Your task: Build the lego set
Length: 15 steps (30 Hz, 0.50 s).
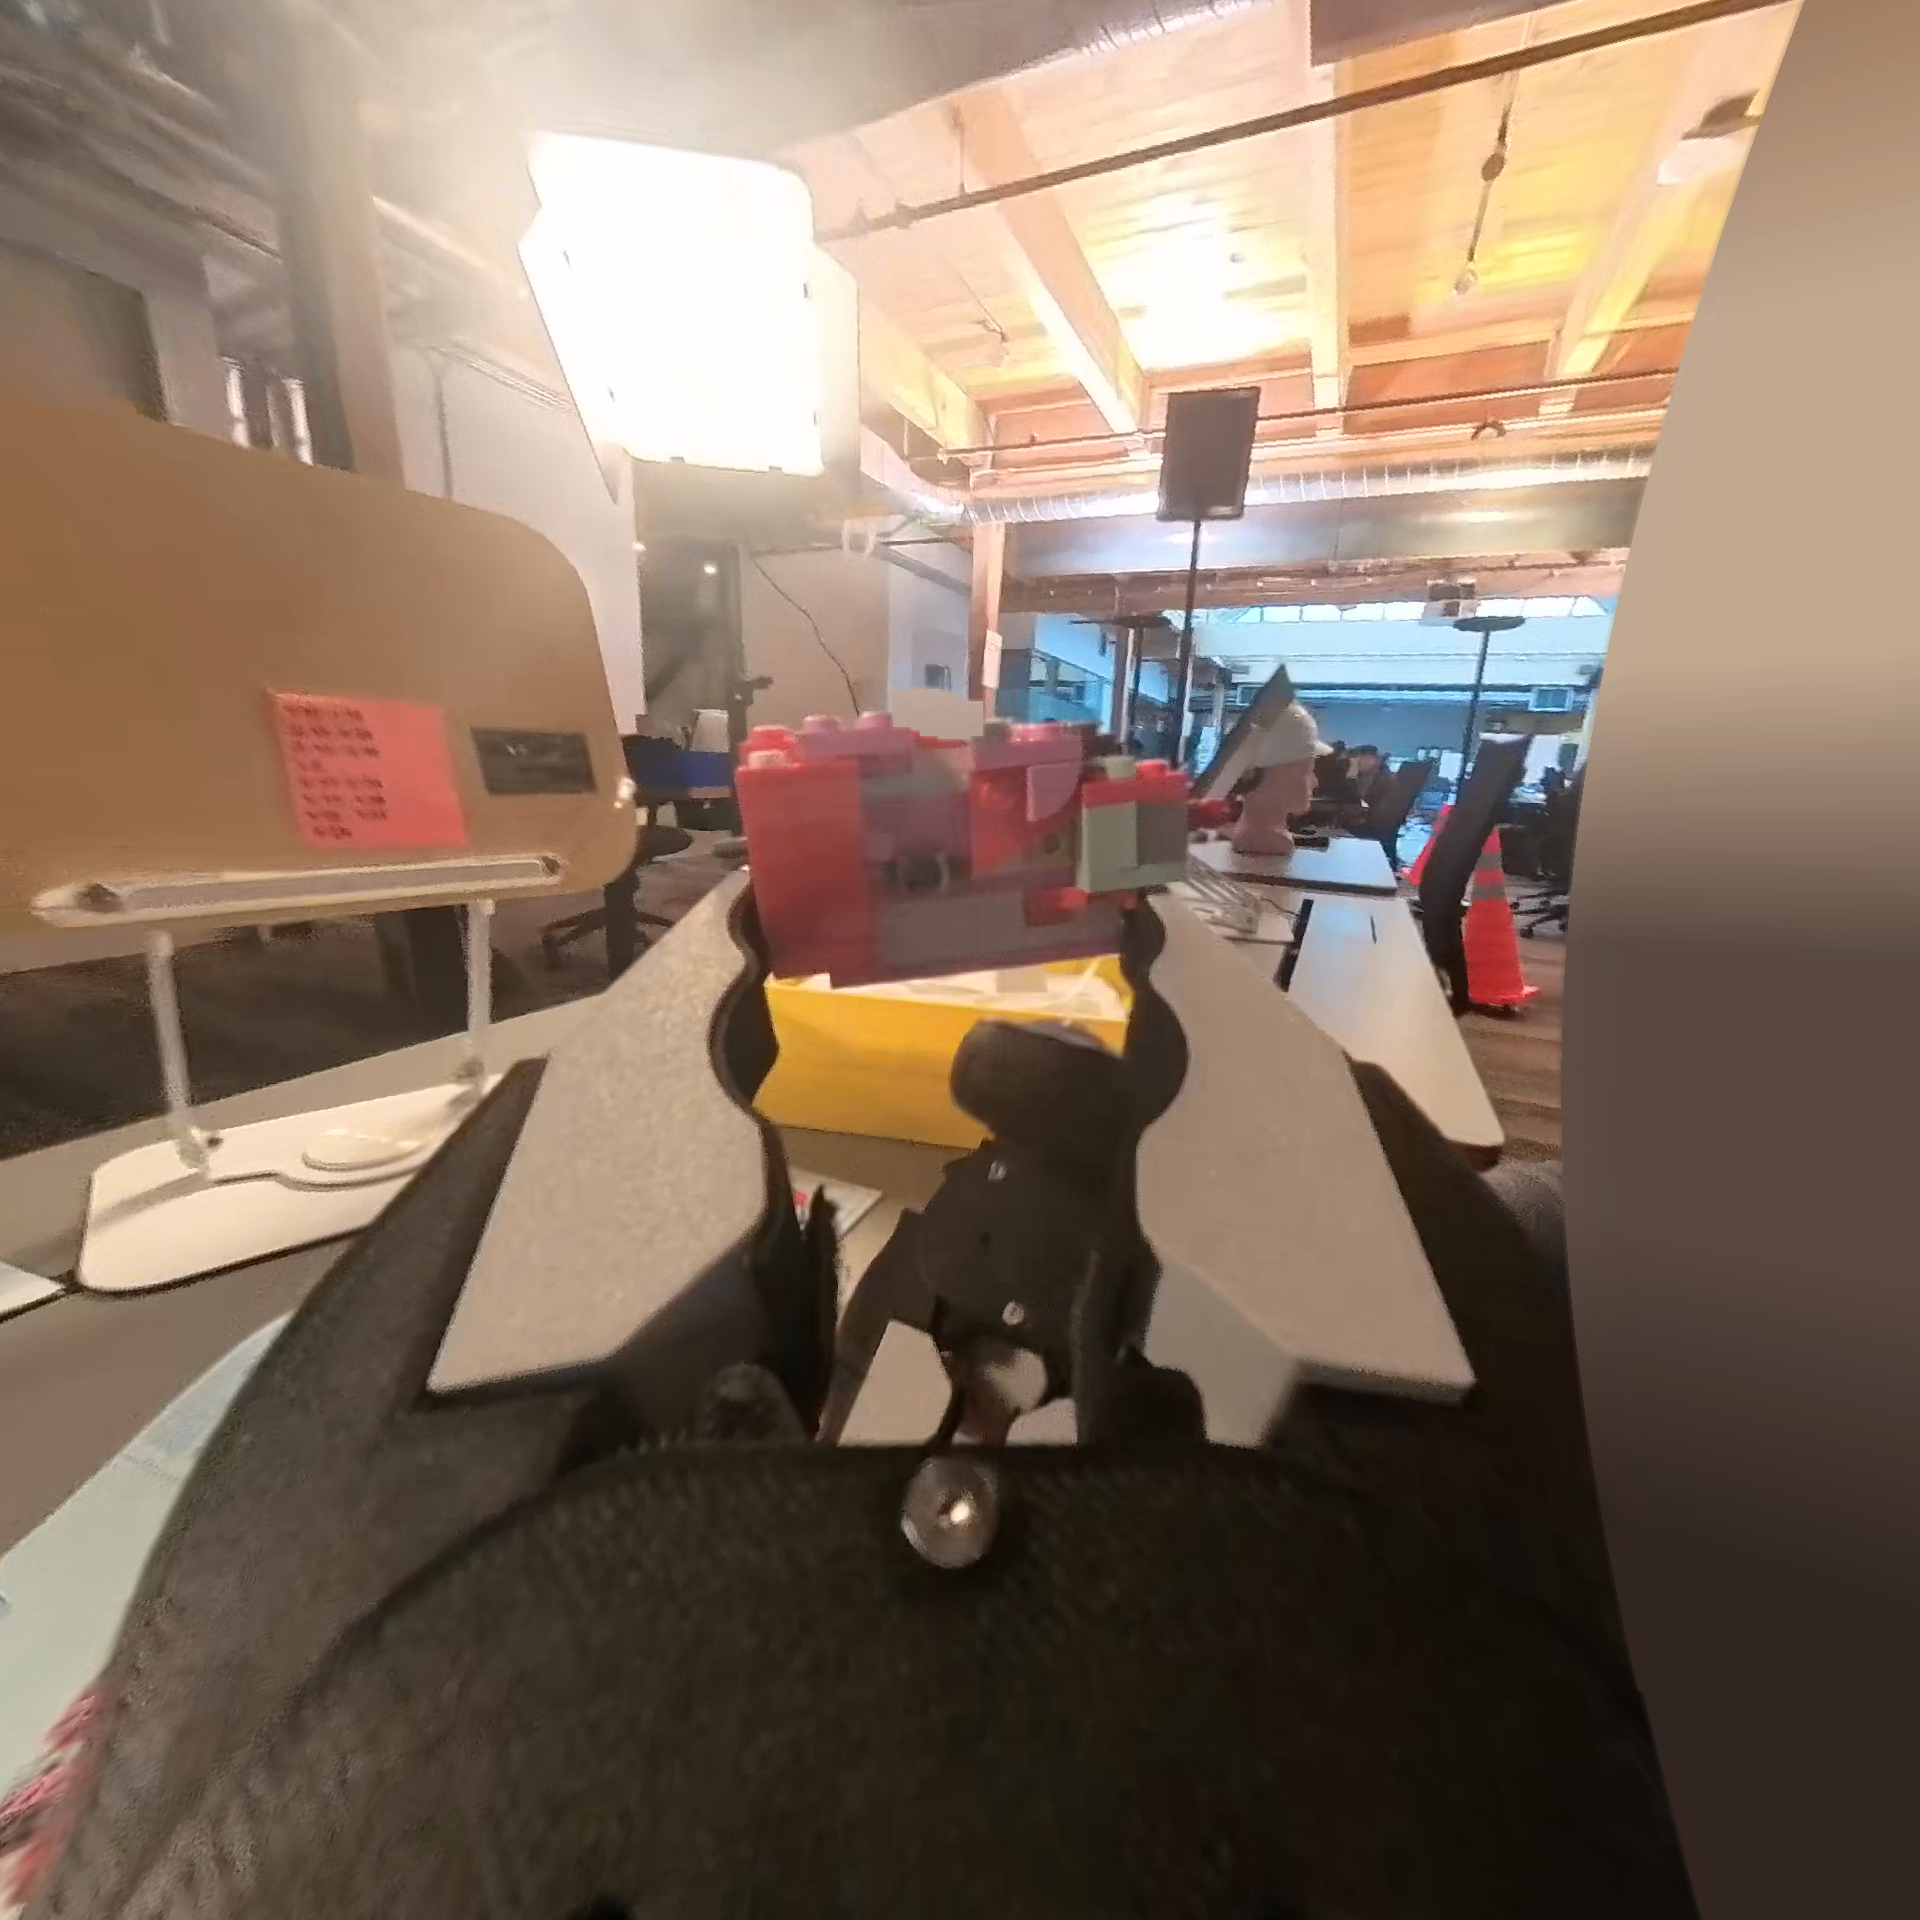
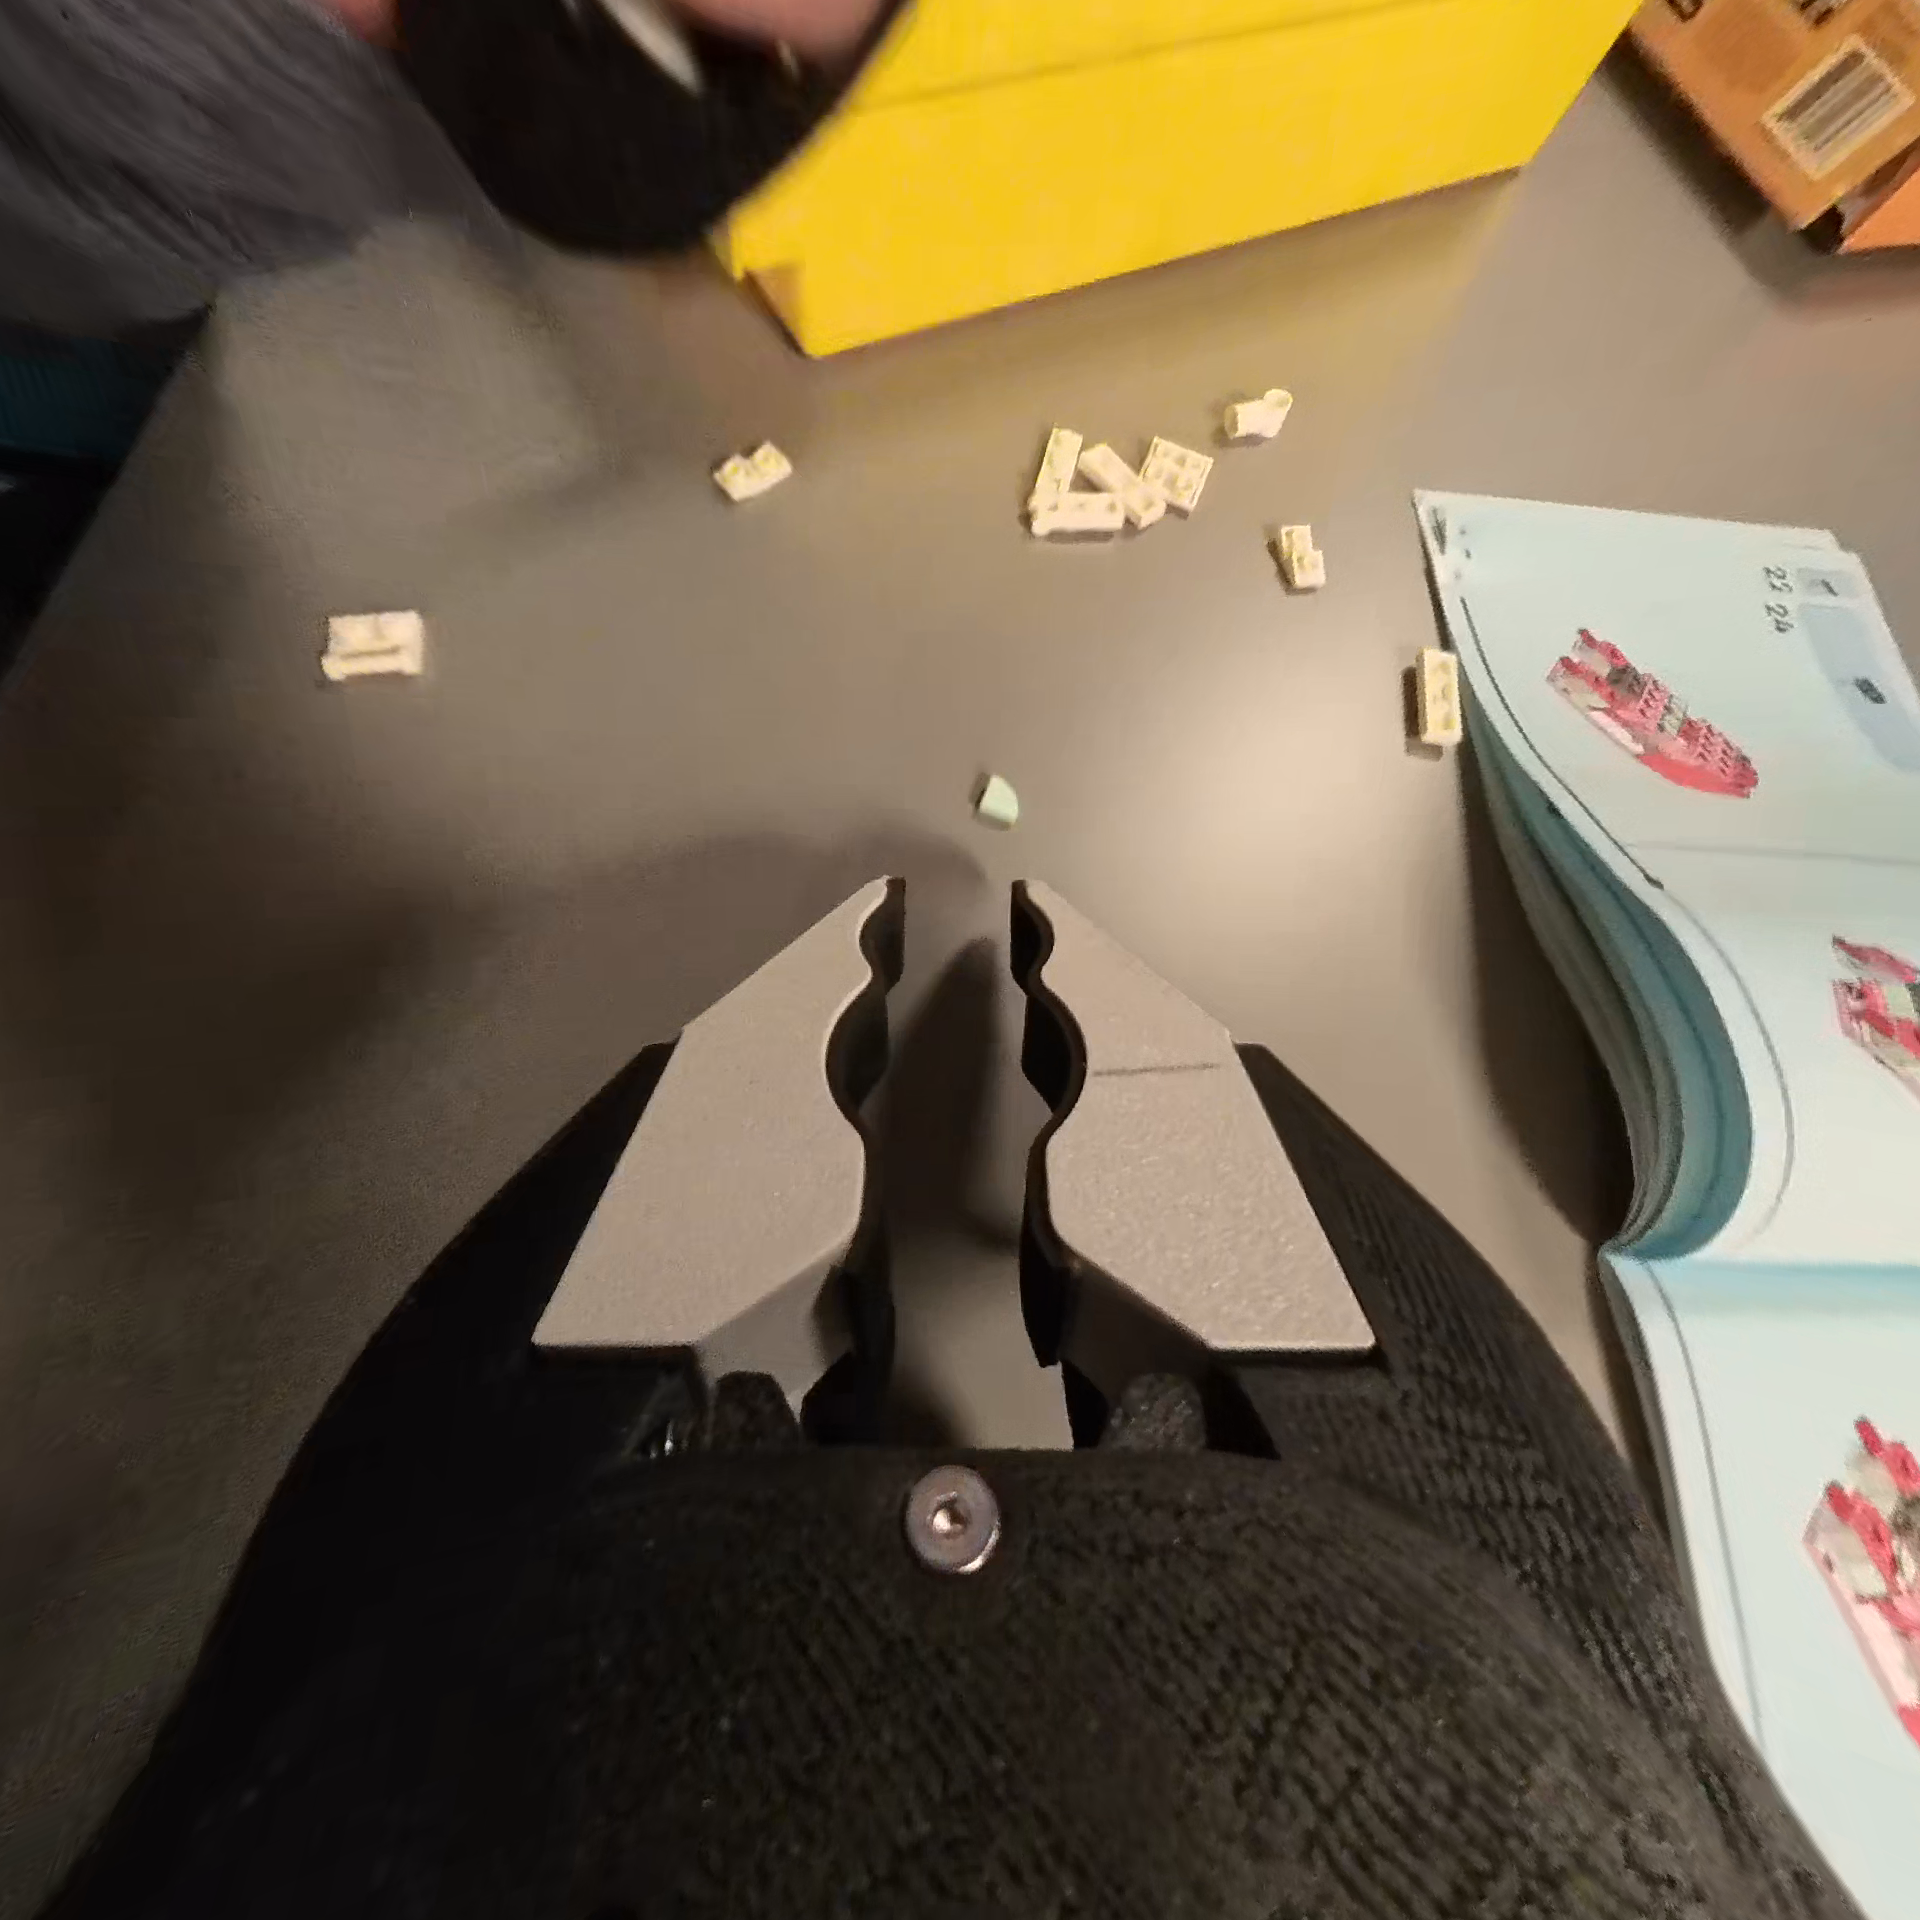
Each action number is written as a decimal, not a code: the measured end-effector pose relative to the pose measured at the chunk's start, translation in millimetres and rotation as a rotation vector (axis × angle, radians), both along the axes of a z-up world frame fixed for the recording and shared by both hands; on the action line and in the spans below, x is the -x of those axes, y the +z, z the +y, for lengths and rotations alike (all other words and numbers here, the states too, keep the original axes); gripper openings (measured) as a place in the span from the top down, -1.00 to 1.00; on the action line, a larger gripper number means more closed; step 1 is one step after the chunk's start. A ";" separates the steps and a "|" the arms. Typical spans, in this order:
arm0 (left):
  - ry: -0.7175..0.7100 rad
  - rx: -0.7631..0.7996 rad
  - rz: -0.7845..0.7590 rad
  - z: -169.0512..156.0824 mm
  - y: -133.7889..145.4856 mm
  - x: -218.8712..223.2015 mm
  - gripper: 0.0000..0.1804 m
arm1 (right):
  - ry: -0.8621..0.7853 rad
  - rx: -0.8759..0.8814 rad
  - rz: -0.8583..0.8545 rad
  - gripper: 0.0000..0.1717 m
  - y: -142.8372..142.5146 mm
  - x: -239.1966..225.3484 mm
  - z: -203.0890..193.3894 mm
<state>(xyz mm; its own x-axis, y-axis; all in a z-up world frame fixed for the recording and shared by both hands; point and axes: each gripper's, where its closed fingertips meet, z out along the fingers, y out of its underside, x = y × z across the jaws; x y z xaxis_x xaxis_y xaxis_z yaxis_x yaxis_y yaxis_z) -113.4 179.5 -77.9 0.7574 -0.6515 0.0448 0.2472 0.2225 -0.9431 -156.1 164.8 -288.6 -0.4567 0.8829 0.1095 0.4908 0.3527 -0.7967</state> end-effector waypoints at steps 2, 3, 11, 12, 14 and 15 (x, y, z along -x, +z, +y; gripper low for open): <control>0.055 0.012 0.001 -6.7 10.2 12.6 0.26 | 0.009 0.005 0.000 0.78 0.3 9.0 2.9; 0.094 0.018 0.007 -10.1 12.4 20.7 0.26 | 0.022 0.008 0.000 0.78 0.6 13.4 3.4; 0.289 0.030 -0.004 -49.1 5.3 67.3 0.26 | 0.209 0.016 -0.052 0.77 -5.6 27.3 -5.3; 0.301 0.030 -0.013 -53.2 3.9 70.4 0.26 | 0.224 0.027 -0.063 0.80 -6.0 24.6 -6.5; 0.318 0.033 -0.031 -59.6 1.4 74.8 0.26 | 0.255 0.042 -0.078 0.87 -6.6 16.9 -10.0; 0.323 0.033 -0.040 -62.0 0.3 76.0 0.26 | 0.265 0.049 -0.084 0.87 -6.6 13.8 -11.2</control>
<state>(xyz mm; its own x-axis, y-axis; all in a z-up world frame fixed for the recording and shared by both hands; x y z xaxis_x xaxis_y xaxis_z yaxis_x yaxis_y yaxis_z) -189.4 117.6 -77.6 0.9218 -0.3756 0.0958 0.2057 0.2645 -0.9422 -169.9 153.6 -295.3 -0.6778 0.7349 0.0220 0.4515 0.4397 -0.7764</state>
